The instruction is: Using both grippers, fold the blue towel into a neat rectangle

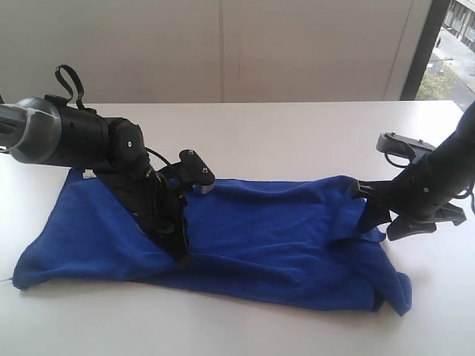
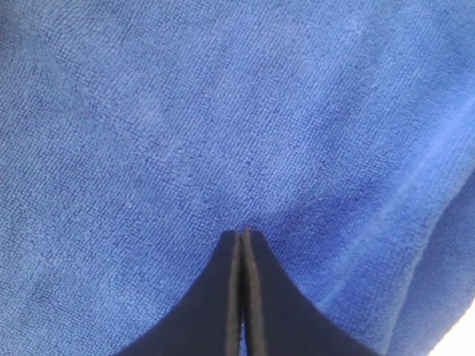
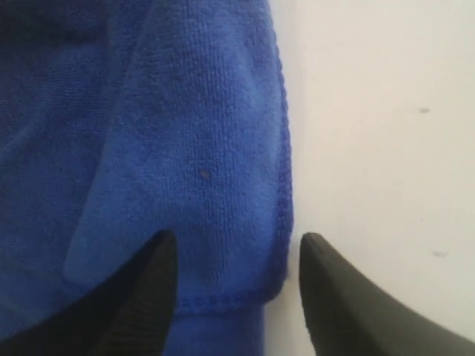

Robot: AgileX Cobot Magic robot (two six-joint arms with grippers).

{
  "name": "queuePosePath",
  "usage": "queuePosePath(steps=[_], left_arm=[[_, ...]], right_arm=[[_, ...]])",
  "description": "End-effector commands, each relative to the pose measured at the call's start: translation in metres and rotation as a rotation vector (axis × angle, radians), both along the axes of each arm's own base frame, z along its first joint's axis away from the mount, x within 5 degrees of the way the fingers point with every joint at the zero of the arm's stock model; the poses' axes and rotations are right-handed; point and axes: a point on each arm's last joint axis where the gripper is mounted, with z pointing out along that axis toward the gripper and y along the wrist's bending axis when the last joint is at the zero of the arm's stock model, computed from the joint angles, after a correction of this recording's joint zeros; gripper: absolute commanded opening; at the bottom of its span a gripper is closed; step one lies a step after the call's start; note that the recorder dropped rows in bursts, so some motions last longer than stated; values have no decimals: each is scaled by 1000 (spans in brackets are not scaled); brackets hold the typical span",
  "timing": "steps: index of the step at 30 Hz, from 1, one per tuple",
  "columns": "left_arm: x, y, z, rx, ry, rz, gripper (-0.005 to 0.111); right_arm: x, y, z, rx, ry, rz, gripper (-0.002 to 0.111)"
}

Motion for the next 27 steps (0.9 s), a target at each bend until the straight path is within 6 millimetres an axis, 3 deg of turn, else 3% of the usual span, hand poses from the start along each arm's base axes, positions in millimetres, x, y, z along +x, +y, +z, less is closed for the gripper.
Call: queuePosePath(steps=[1, 6, 14, 21, 27], left_arm=[[-8, 12, -22, 101, 93, -42, 0], [-7, 12, -22, 100, 89, -41, 0], [-7, 12, -22, 101, 92, -42, 0], [-7, 12, -22, 98, 86, -40, 0], [-7, 12, -22, 98, 85, -40, 0]], right_arm=[[-1, -2, 3, 9, 2, -37, 52], [-2, -2, 3, 13, 9, -44, 43], [-5, -3, 2, 8, 35, -25, 43], [-22, -14, -13, 35, 61, -87, 43], [-13, -5, -9, 156, -44, -117, 43]])
